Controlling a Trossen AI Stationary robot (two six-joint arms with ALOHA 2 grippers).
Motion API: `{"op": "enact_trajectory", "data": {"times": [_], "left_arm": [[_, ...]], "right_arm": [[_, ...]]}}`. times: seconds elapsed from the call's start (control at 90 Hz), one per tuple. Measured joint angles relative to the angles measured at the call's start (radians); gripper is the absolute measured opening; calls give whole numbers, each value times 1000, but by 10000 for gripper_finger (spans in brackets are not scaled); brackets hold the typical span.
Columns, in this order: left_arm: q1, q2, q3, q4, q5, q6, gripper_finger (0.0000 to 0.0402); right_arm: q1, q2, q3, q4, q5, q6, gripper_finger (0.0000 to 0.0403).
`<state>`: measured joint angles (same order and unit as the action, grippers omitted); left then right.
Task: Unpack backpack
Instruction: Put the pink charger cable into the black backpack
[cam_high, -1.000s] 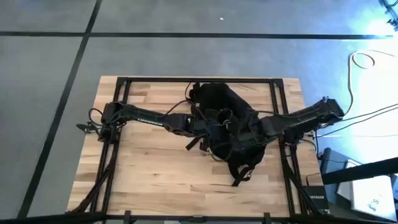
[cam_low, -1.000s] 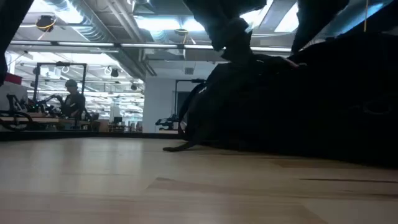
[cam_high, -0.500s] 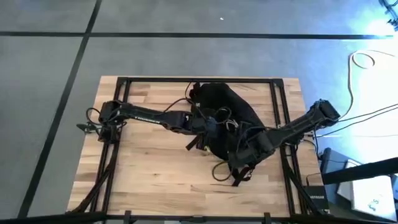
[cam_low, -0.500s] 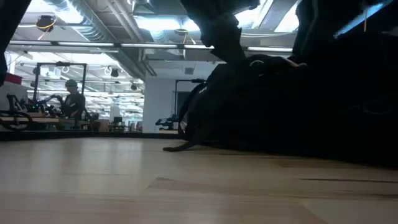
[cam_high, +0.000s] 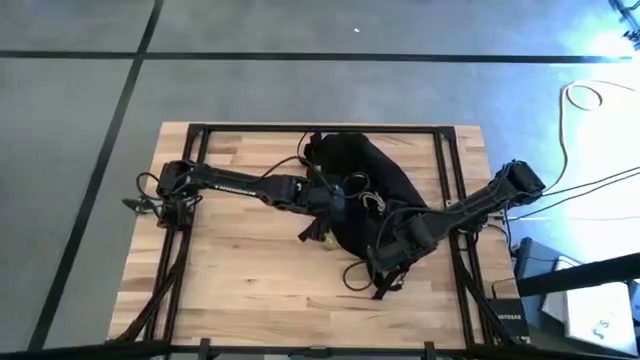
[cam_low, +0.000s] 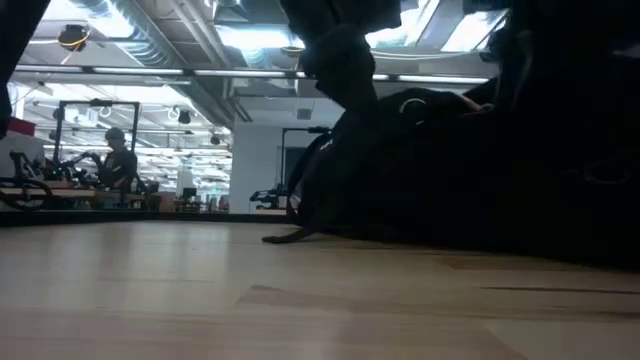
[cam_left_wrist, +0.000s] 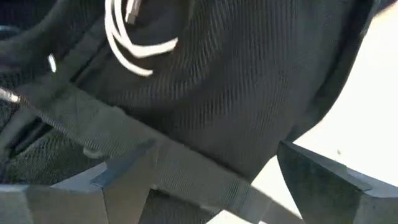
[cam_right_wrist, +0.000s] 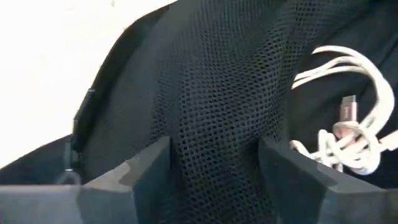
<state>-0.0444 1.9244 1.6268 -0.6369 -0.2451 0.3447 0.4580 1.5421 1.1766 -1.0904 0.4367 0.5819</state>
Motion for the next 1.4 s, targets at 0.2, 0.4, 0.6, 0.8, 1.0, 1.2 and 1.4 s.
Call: {"op": "enact_trajectory", "data": {"times": [0.2, 0.4, 0.6, 0.8, 1.0, 1.2, 1.4], "left_arm": [[22, 0, 0, -43, 1, -6, 315], [19, 0, 0, -18, 3, 2, 315], [21, 0, 0, 62, 75, 44, 315], [12, 5, 0, 154, 136, 156, 315], [36, 5, 5, 222, 163, 200, 315], [96, 5, 6, 237, 259, 263, 315], [143, 13, 7, 185, 340, 271, 315]], "right_arm": [[0, 0, -26, 0, 40, -18, 204], [0, -4, -27, 23, 42, -38, 83], [10, -34, 6, 17, 78, -38, 13], [90, -71, 77, 60, 183, -143, 2], [177, -81, 102, 87, 224, -174, 0], [186, -82, 102, 83, 233, -86, 5], [232, -85, 102, 72, 234, -17, 5]]}}
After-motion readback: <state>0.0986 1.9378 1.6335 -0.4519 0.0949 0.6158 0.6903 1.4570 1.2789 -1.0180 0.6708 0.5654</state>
